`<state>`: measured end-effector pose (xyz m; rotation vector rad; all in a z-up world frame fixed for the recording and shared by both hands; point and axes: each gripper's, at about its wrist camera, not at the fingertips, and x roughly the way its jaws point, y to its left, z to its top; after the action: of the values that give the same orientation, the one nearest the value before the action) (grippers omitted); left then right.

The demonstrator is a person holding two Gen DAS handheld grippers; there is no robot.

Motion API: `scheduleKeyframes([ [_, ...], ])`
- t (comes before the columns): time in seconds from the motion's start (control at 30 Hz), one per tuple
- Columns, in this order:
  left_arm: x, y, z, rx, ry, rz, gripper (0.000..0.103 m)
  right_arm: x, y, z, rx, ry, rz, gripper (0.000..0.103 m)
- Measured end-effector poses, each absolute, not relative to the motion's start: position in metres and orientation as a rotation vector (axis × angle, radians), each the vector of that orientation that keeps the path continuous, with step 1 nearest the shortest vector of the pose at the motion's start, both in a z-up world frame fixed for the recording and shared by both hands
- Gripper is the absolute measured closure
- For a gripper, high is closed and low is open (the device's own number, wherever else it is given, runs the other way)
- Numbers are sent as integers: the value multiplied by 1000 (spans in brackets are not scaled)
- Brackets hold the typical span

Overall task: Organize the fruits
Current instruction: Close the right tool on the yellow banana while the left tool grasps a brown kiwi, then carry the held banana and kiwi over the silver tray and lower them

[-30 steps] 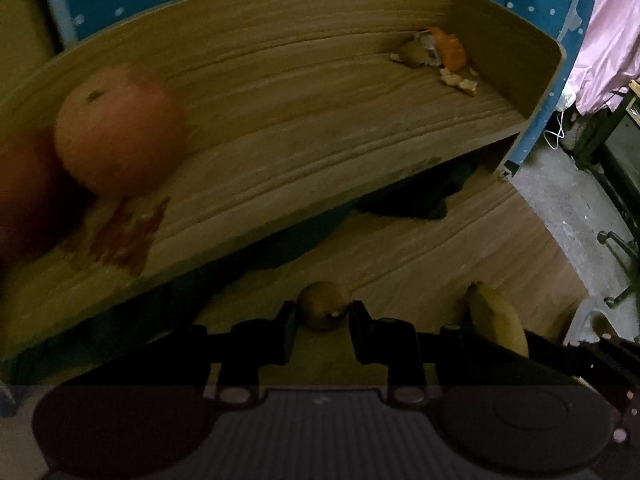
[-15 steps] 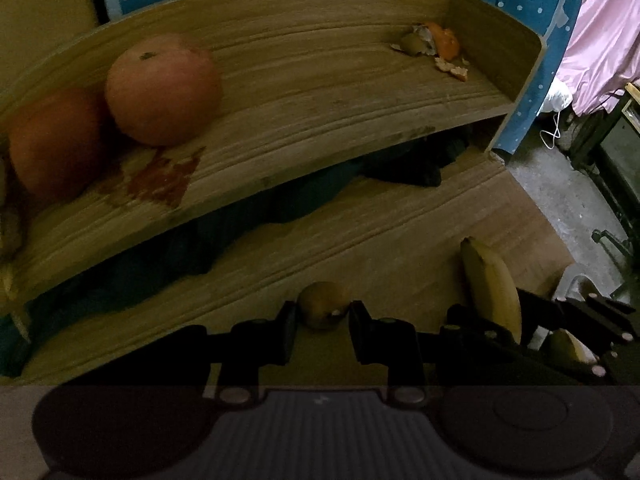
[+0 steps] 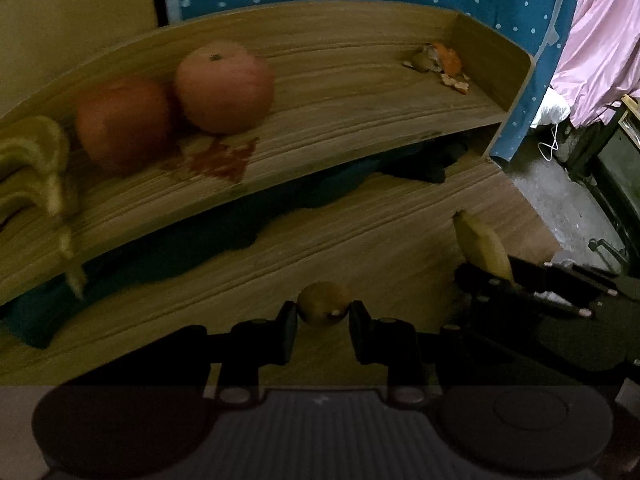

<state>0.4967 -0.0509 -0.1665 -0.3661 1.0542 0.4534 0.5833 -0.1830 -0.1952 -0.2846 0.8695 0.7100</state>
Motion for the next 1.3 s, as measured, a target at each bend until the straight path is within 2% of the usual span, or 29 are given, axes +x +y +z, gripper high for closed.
scheduleKeyframes([
  [0.73,434,-60,-130,-307,1003,375,72,496,-214,-135,-182,674,656,70],
  [1.03,431,-82,-122,-276,994,268,72,473,-261,-104,-166,658,559,70],
  [1.3,442,-114,-125,-236,1014,143,72,457,-310,-97,-152,687,427,70],
])
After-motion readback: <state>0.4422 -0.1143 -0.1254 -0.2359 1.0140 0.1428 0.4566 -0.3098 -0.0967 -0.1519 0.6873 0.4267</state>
